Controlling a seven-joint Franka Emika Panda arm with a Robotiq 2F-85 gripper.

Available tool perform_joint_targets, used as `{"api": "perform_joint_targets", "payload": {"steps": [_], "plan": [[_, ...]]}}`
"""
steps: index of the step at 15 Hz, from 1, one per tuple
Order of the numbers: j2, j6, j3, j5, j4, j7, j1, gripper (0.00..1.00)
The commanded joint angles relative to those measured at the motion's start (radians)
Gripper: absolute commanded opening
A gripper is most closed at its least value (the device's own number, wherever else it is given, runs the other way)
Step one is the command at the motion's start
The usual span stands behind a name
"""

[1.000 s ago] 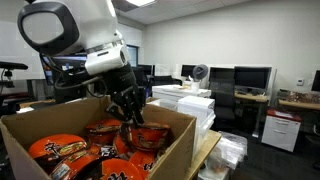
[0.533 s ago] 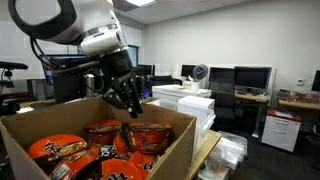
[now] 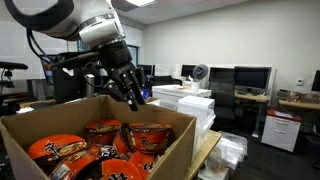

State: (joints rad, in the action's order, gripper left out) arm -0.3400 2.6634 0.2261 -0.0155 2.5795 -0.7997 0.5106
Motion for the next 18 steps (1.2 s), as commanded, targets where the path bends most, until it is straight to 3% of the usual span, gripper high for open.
{"api": "perform_joint_targets", "payload": {"steps": [1,5,9,14,18], "plan": [[0.022,0.050,-0.011,0.014,0.004,-0.035,0.007,0.44],[0.090,0.123,-0.063,-0.097,-0.016,-0.125,0.064,0.71],[0.155,0.126,-0.092,-0.216,-0.063,-0.207,0.098,0.96],[0.218,0.092,-0.093,-0.399,-0.143,-0.328,0.106,1.00],[0.261,0.050,-0.060,-0.471,-0.200,-0.344,0.058,1.00]]}}
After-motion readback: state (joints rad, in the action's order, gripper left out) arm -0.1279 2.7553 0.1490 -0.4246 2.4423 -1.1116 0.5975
